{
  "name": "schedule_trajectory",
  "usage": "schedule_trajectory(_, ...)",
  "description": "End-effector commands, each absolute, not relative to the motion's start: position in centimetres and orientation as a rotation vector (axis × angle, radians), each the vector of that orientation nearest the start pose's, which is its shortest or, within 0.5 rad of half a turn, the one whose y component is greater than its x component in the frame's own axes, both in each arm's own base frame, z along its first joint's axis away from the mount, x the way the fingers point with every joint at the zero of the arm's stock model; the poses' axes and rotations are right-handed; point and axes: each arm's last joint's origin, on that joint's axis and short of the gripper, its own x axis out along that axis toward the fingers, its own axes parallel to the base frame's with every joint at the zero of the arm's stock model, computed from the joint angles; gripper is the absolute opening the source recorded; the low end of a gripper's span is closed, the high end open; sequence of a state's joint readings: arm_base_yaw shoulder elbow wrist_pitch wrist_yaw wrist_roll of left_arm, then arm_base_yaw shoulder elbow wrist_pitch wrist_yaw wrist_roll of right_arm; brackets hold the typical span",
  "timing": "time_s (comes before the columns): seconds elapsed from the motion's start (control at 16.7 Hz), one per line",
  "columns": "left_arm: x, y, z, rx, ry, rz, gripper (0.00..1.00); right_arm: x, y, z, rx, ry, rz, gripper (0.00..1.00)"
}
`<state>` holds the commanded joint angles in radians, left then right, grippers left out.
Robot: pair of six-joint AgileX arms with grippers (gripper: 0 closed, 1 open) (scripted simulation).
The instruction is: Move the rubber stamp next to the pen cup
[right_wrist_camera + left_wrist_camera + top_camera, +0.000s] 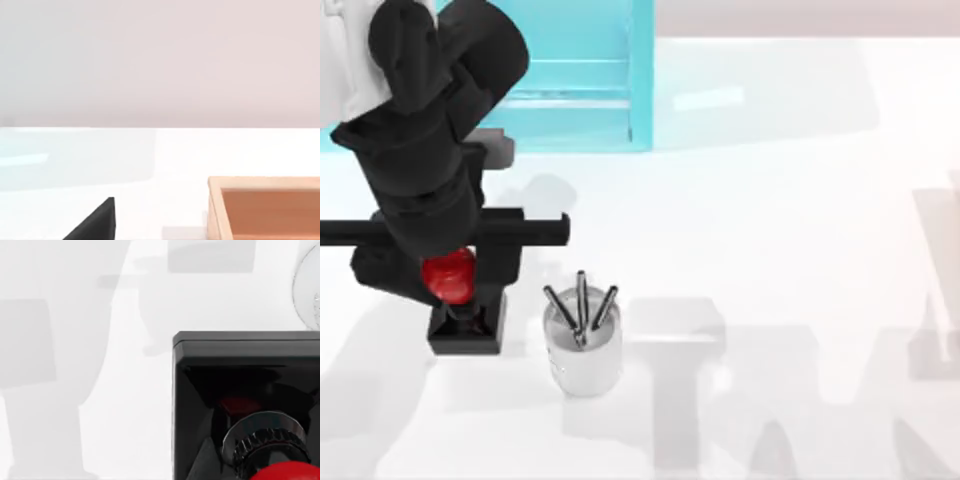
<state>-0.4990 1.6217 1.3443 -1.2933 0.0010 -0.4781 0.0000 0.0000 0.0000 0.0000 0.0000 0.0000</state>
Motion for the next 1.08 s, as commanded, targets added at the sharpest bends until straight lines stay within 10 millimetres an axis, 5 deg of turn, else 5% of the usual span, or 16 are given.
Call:
schedule_trajectory(0.78,25.7,-13.7,24.0,0.015,1.571,-0.016,0.0,10.6,-0.1,16.0,0.0,0.0,0.0,1.0)
schedule_trajectory(1.08,25.7,-13.7,24.0,0.015,1.571,-0.016,0.38,10.6,-0.1,16.0,0.0,0.0,0.0,1.0)
